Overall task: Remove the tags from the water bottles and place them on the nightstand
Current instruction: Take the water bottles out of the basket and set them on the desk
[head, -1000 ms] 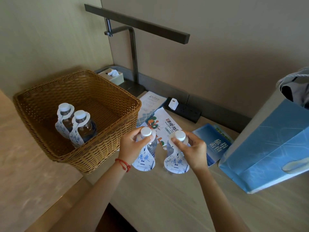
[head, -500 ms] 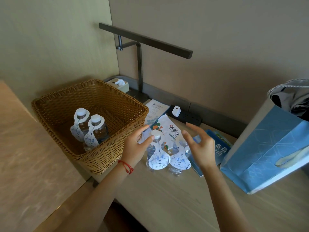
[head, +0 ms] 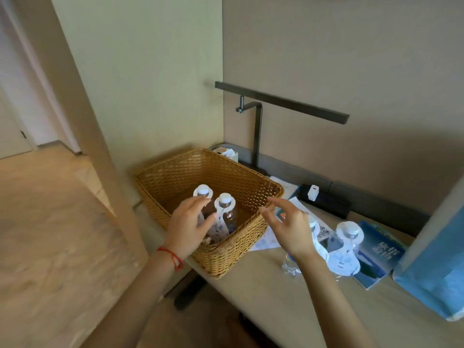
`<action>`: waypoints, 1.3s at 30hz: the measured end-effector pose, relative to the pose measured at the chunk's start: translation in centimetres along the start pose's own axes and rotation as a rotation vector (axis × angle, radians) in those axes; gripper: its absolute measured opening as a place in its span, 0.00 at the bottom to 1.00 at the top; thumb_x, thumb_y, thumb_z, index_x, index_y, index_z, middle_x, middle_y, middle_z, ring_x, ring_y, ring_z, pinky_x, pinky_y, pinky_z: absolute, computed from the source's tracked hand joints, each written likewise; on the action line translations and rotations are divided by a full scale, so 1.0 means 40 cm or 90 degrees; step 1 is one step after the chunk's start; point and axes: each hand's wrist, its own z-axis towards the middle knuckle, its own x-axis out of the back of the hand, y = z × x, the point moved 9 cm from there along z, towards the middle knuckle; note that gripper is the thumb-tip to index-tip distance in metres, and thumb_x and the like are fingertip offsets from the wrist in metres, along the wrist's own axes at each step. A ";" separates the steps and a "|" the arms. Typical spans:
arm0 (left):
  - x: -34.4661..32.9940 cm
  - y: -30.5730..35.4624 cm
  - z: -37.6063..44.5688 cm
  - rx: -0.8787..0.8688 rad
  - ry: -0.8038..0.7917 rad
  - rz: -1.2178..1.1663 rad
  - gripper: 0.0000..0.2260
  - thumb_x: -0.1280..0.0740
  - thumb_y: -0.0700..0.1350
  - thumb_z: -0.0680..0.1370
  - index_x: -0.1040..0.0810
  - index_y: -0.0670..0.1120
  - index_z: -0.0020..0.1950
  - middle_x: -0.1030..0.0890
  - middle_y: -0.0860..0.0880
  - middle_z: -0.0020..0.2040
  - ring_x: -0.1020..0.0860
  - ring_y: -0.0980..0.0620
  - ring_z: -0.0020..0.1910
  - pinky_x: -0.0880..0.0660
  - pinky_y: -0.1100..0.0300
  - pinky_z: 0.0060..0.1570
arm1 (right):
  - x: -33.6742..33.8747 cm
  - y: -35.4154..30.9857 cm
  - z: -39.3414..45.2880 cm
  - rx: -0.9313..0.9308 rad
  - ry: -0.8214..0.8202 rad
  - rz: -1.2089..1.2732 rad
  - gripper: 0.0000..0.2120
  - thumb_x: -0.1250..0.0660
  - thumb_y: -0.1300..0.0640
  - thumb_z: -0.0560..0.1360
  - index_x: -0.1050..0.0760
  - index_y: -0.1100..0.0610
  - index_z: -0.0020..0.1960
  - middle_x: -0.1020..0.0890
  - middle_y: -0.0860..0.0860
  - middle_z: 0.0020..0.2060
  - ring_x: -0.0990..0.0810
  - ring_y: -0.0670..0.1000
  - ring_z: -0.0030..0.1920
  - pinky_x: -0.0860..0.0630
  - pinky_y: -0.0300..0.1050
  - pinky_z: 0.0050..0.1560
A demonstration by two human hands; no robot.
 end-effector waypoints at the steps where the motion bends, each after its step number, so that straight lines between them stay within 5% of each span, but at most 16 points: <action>1: 0.019 -0.026 -0.002 -0.011 -0.002 0.031 0.16 0.30 0.43 0.72 0.23 0.40 0.58 0.21 0.41 0.56 0.25 0.44 0.57 0.33 0.58 0.56 | -0.023 -0.018 -0.003 0.017 0.004 -0.030 0.17 0.31 0.49 0.72 0.22 0.56 0.58 0.19 0.52 0.56 0.20 0.51 0.55 0.26 0.42 0.54; 11: 0.021 -0.207 0.051 -0.022 -0.063 0.105 0.19 0.34 0.49 0.75 0.27 0.43 0.64 0.25 0.44 0.64 0.30 0.46 0.65 0.35 0.54 0.65 | -0.161 -0.033 0.025 0.015 -0.004 -0.130 0.18 0.32 0.51 0.73 0.24 0.59 0.60 0.19 0.55 0.55 0.20 0.53 0.53 0.27 0.40 0.47; 21: -0.129 -0.327 0.199 0.025 -0.133 -0.026 0.21 0.36 0.50 0.76 0.31 0.45 0.67 0.28 0.46 0.66 0.32 0.50 0.67 0.35 0.59 0.63 | -0.288 0.068 0.129 -0.065 -0.038 -0.049 0.22 0.33 0.45 0.72 0.25 0.54 0.62 0.20 0.50 0.58 0.22 0.48 0.57 0.24 0.45 0.57; 26: -0.198 -0.348 0.234 0.021 -0.197 -0.096 0.21 0.35 0.48 0.75 0.31 0.44 0.67 0.28 0.47 0.67 0.32 0.52 0.67 0.36 0.62 0.64 | -0.336 0.080 0.147 -0.075 -0.066 -0.023 0.21 0.32 0.45 0.71 0.25 0.52 0.61 0.23 0.41 0.56 0.26 0.40 0.56 0.29 0.36 0.57; 33: -0.244 -0.364 0.264 0.009 -0.233 -0.197 0.17 0.30 0.44 0.72 0.24 0.43 0.60 0.21 0.48 0.58 0.25 0.55 0.56 0.33 0.71 0.54 | -0.391 0.092 0.142 -0.118 -0.112 0.039 0.23 0.35 0.41 0.69 0.25 0.51 0.60 0.22 0.39 0.52 0.24 0.36 0.54 0.28 0.30 0.54; 39: -0.274 -0.372 0.277 0.024 -0.268 -0.288 0.13 0.26 0.42 0.68 0.20 0.46 0.52 0.20 0.55 0.47 0.23 0.61 0.48 0.32 0.79 0.46 | -0.403 0.095 0.146 -0.142 -0.129 0.051 0.11 0.33 0.44 0.70 0.27 0.41 0.51 0.21 0.37 0.46 0.23 0.36 0.49 0.26 0.31 0.47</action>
